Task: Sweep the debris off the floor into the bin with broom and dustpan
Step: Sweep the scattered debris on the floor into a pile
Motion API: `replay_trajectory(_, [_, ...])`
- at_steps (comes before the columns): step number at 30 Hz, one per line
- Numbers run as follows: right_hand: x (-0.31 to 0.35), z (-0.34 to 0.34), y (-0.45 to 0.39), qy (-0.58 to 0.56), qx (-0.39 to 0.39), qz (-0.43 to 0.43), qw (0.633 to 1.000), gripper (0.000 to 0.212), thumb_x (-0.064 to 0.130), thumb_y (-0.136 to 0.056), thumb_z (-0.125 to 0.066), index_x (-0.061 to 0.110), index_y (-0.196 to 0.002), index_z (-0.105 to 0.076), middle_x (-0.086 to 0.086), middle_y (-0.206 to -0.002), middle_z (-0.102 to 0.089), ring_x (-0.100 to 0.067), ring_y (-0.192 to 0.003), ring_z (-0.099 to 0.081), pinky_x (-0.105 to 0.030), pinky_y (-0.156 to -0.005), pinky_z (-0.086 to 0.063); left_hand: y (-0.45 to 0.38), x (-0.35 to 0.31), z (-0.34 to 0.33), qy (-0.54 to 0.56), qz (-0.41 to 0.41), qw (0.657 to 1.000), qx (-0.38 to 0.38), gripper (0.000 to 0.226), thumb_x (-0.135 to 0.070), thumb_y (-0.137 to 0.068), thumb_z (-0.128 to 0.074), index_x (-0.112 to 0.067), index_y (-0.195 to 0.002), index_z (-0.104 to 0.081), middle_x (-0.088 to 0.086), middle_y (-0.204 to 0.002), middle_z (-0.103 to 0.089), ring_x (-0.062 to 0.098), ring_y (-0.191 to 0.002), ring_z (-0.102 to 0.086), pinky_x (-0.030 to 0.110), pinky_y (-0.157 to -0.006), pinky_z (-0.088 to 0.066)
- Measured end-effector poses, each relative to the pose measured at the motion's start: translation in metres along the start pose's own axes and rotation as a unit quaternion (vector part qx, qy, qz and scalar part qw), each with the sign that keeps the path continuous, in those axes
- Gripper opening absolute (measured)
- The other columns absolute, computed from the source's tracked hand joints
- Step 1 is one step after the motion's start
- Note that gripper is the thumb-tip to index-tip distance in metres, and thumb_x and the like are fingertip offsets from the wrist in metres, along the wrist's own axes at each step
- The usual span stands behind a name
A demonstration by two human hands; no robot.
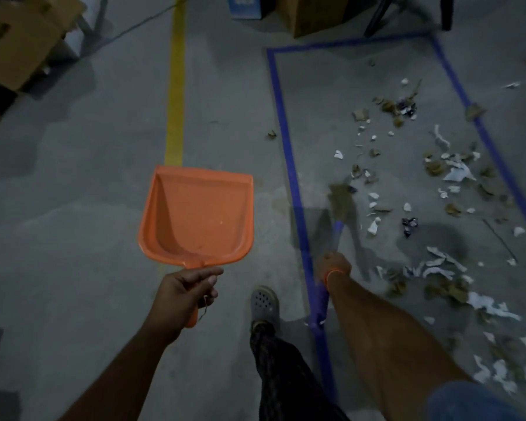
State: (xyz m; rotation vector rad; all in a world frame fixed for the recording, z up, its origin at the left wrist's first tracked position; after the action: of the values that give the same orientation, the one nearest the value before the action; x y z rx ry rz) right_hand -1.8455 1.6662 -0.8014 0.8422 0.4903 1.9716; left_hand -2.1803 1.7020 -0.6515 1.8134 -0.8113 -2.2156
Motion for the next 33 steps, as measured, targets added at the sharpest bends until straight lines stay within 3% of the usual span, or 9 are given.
replay_trajectory(5, [0.043,0.015,-0.014,-0.05,-0.079,-0.061,0.994,0.035,0.017,-0.089,-0.06,0.012,-0.124,-0.061,-0.016,-0.122,-0.065,-0.035,-0.11,-0.063,-0.039,-0.096,-0.051,-0.075,-0.062,0.017,0.012,-0.014,1.0,0.004,0.019,-0.002,-0.093,-0.063,-0.006,-0.107,-0.075,0.018,-0.071,-0.066,0.023,-0.066,-0.061,0.025,-0.058,-0.052])
replay_trajectory(9, [0.106,0.026,-0.026,-0.103,-0.109,-0.035,0.988,0.031,0.013,-0.089,-0.058,0.012,-0.12,-0.064,-0.017,-0.118,-0.066,-0.036,-0.108,-0.063,-0.034,-0.092,-0.05,-0.122,-0.107,0.034,0.021,-0.041,0.999,0.01,0.019,-0.003,-0.094,-0.062,-0.007,-0.107,-0.075,0.017,-0.071,-0.064,0.019,-0.066,-0.062,0.025,-0.058,-0.052])
replay_trajectory(16, [0.231,0.0,-0.071,-0.105,-0.046,0.083,0.99,0.043,0.005,-0.081,-0.061,0.016,-0.122,-0.066,-0.015,-0.118,-0.067,-0.032,-0.106,-0.064,-0.029,-0.097,-0.047,-0.199,-0.144,0.077,0.006,-0.051,0.998,0.019,0.02,-0.005,-0.094,-0.062,-0.008,-0.11,-0.074,0.017,-0.073,-0.066,0.019,-0.068,-0.065,0.028,-0.062,-0.054])
replay_trajectory(20, [0.302,-0.032,-0.101,-0.12,0.023,0.101,0.987,0.042,0.006,-0.081,-0.059,0.019,-0.12,-0.067,-0.014,-0.115,-0.068,-0.028,-0.099,-0.065,-0.028,-0.088,-0.053,-0.254,-0.161,0.104,-0.01,-0.05,0.998,0.037,0.02,-0.006,-0.094,-0.063,-0.009,-0.109,-0.075,0.018,-0.074,-0.067,0.022,-0.068,-0.065,0.028,-0.06,-0.053])
replay_trajectory(23, [0.35,-0.05,-0.127,-0.118,0.085,0.071,0.987,0.042,0.011,-0.087,-0.057,0.021,-0.128,-0.062,-0.006,-0.127,-0.062,-0.024,-0.117,-0.058,-0.022,-0.093,-0.045,-0.302,-0.18,0.126,-0.011,-0.046,0.998,0.051,0.019,-0.004,-0.093,-0.063,-0.008,-0.107,-0.075,0.017,-0.07,-0.066,0.021,-0.065,-0.063,0.026,-0.058,-0.051])
replay_trajectory(26, [0.377,-0.067,-0.159,-0.144,0.112,0.016,0.983,0.041,0.011,-0.089,-0.057,0.019,-0.129,-0.06,-0.008,-0.13,-0.061,-0.026,-0.118,-0.059,-0.024,-0.093,-0.049,-0.348,-0.196,0.151,-0.026,-0.039,0.996,0.072,0.019,-0.003,-0.093,-0.063,-0.007,-0.108,-0.075,0.018,-0.071,-0.066,0.02,-0.064,-0.063,0.026,-0.059,-0.051])
replay_trajectory(29, [0.384,-0.068,-0.178,-0.187,0.085,-0.046,0.978,0.04,0.009,-0.088,-0.058,0.017,-0.127,-0.062,-0.012,-0.128,-0.062,-0.028,-0.115,-0.06,-0.03,-0.092,-0.054,-0.39,-0.215,0.17,-0.032,-0.033,0.995,0.087,0.019,-0.002,-0.093,-0.063,-0.007,-0.107,-0.075,0.018,-0.071,-0.066,0.018,-0.062,-0.062,0.025,-0.058,-0.051])
replay_trajectory(33, [0.38,-0.038,-0.196,-0.205,0.029,-0.104,0.973,0.037,0.01,-0.088,-0.058,0.013,-0.125,-0.062,-0.013,-0.123,-0.063,-0.031,-0.113,-0.061,-0.024,-0.081,-0.048,-0.431,-0.24,0.177,-0.03,-0.027,0.994,0.104,0.019,0.0,-0.093,-0.063,-0.006,-0.106,-0.075,0.02,-0.07,-0.064,0.02,-0.062,-0.06,0.025,-0.056,-0.051])
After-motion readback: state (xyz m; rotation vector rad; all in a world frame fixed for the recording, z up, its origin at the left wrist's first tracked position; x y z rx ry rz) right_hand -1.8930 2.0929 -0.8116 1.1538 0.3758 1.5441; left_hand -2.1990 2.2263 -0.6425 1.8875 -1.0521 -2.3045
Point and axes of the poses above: each hand's wrist, its own y-axis away from the middle knuckle, its own z-axis out of the back of the hand, x = y × z, the point moved 3 cm from there along -y, towards the middle knuckle
